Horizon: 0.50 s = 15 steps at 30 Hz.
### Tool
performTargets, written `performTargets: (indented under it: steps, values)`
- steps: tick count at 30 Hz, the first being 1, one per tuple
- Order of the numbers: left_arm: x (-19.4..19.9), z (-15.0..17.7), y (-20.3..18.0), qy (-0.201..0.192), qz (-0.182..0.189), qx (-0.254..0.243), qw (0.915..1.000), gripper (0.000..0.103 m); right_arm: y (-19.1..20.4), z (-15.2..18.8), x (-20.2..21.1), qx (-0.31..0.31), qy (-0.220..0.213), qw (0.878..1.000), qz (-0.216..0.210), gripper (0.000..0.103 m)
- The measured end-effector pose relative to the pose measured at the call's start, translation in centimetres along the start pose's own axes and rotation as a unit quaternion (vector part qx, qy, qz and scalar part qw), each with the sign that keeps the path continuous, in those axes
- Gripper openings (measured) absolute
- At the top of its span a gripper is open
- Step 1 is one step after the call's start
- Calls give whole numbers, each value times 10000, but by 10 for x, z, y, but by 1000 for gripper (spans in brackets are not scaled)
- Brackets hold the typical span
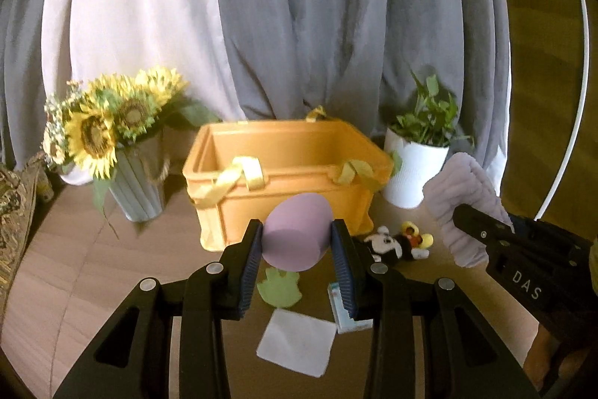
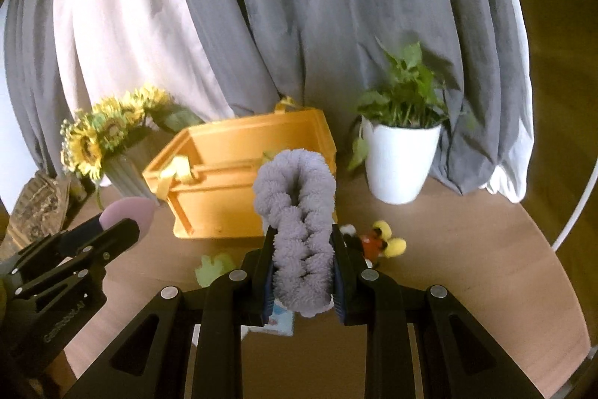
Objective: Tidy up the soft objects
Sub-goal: 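Lift the pink sponge and lavender headband and carry them over the crate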
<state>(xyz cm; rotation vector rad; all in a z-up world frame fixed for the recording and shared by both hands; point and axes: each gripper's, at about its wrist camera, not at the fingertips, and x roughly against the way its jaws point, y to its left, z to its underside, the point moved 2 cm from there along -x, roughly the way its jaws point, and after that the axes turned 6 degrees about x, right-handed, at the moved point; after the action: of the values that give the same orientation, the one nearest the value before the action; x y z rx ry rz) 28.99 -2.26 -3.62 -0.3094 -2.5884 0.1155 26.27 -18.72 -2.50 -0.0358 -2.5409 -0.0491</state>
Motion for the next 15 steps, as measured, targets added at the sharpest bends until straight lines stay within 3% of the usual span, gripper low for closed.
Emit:
performTargets:
  steps: [15]
  values:
    - [7,-38,6,-588,-190,-70,9981,37,9,-39,-3,68,-493,9985,-240,25]
